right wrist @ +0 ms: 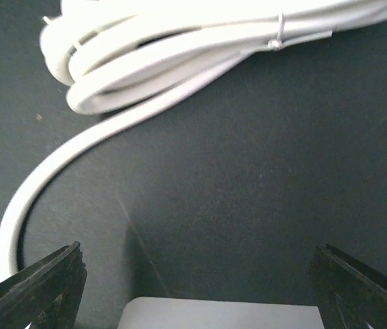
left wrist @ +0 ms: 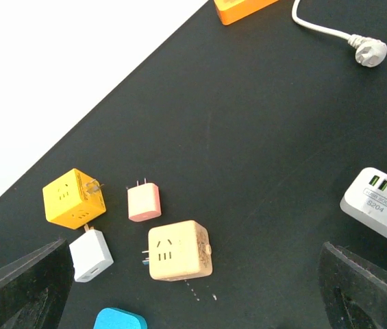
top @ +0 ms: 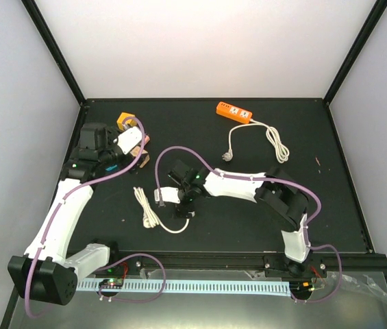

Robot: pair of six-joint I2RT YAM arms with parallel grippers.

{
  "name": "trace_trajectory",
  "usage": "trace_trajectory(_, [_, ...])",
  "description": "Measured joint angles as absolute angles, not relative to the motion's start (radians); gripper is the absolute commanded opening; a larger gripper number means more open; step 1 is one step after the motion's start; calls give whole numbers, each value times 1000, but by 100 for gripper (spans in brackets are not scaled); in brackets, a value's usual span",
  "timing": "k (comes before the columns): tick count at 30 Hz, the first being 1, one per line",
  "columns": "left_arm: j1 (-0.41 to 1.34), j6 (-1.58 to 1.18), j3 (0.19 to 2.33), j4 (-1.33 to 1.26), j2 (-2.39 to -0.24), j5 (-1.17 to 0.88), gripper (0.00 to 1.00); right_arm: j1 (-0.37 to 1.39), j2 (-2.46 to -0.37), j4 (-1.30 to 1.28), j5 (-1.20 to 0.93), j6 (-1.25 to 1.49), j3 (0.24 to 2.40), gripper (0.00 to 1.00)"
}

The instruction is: Pull the plug off the socket

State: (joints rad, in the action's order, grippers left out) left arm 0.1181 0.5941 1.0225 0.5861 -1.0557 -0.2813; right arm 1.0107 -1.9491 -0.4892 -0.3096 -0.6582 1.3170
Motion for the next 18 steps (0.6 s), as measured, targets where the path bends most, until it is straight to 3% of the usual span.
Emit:
trace_trajectory(11, [118,590,976,554,-1034,-316,99,989,-1963,-562,-173,-708,1291,91])
trace_trajectory(18, [118,590,972,544,-1034,-323,99,847,-1890,-590,-136,-762,1191,91])
